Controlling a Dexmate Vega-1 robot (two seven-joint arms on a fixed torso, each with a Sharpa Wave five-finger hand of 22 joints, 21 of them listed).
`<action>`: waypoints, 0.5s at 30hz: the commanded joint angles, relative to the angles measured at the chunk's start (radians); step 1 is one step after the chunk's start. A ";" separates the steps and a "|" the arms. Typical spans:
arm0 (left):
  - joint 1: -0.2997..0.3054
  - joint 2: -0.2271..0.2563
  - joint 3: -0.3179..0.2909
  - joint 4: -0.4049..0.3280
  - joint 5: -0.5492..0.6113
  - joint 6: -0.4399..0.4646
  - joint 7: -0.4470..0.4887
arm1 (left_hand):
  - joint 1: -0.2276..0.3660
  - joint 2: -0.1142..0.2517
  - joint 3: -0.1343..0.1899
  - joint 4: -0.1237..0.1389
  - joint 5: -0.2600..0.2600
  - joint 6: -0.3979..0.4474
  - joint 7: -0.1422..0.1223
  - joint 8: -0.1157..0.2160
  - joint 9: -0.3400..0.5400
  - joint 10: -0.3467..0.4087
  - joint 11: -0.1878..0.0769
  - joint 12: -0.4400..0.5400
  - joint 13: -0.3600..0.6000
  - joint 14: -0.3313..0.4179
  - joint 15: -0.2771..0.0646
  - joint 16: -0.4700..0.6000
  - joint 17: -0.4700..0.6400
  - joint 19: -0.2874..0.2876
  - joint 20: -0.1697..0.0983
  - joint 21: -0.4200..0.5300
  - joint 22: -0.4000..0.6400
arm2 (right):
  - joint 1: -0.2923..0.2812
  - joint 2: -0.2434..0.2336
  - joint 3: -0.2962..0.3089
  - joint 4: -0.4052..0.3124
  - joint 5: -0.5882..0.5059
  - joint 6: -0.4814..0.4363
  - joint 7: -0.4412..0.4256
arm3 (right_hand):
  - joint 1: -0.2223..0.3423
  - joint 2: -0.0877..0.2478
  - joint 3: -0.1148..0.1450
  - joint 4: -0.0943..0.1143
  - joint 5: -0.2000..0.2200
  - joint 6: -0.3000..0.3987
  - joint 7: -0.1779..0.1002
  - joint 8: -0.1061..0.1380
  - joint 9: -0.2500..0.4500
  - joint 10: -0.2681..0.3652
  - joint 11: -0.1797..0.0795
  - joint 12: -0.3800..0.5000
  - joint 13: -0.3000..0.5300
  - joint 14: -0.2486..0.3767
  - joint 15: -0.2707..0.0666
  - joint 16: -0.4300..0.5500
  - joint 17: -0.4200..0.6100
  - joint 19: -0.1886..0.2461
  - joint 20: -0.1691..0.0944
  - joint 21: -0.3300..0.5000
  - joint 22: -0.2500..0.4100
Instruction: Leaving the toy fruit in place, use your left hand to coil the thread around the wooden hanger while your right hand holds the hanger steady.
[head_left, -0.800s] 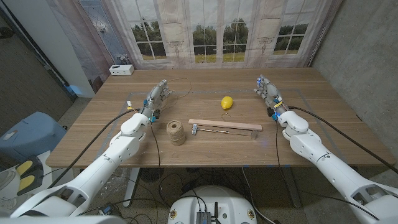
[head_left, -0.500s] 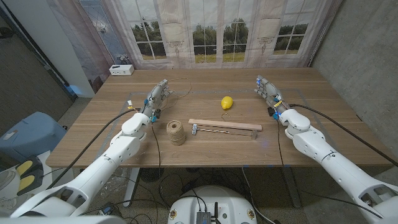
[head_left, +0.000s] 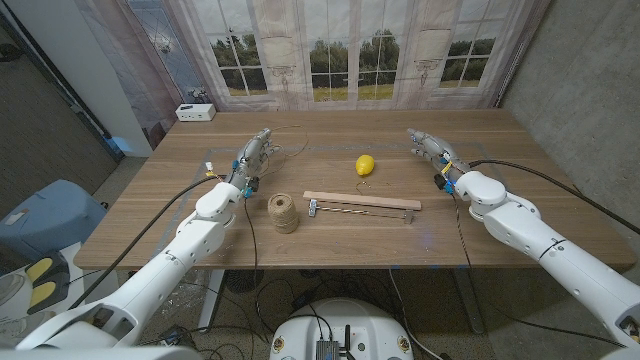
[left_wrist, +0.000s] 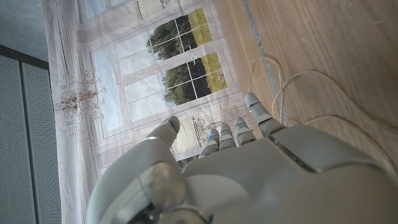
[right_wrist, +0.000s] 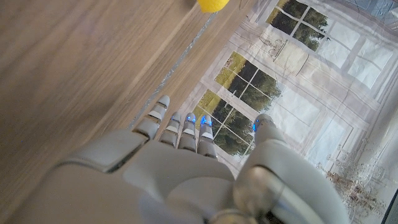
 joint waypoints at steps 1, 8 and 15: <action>0.030 0.019 -0.005 -0.050 0.001 0.011 0.012 | -0.002 -0.012 0.000 -0.011 0.000 0.021 -0.012 0.014 0.005 0.009 0.009 0.005 0.004 0.006 0.013 0.003 0.000 0.001 0.014 -0.008 0.003 | -0.032 -0.112 -0.013 -0.171 -0.094 -0.154 -0.043 | 0.021 0.004 0.007 -0.011 0.006 0.007 -0.007 0.006 0.004 0.013 -0.003 0.004 0.003 0.012 -0.002 0.009 0.001 0.010 0.006 0.005 0.005; 0.049 0.032 -0.011 -0.074 0.001 0.010 0.016 | -0.005 -0.012 0.000 -0.015 0.000 0.041 -0.016 0.018 0.006 0.013 0.018 0.005 0.005 0.007 0.025 0.003 0.000 0.000 0.022 -0.014 0.003 | -0.039 -0.163 -0.025 -0.252 -0.143 -0.239 -0.041 | 0.038 0.015 0.017 -0.021 0.005 0.019 -0.019 0.008 0.005 0.027 -0.008 0.006 0.004 0.024 -0.008 0.012 0.002 0.017 0.007 0.006 0.005; 0.068 0.045 -0.017 -0.099 -0.002 0.016 0.019 | -0.007 -0.012 -0.001 -0.017 0.000 0.044 -0.017 0.017 0.006 0.017 0.022 0.007 0.005 0.009 0.030 0.003 0.000 0.001 0.027 -0.017 0.003 | -0.048 -0.200 -0.032 -0.325 -0.185 -0.321 -0.049 | 0.051 0.022 0.025 -0.028 0.005 0.033 -0.022 0.010 0.005 0.040 -0.016 0.008 0.004 0.033 -0.021 0.014 0.002 0.023 0.006 0.008 0.005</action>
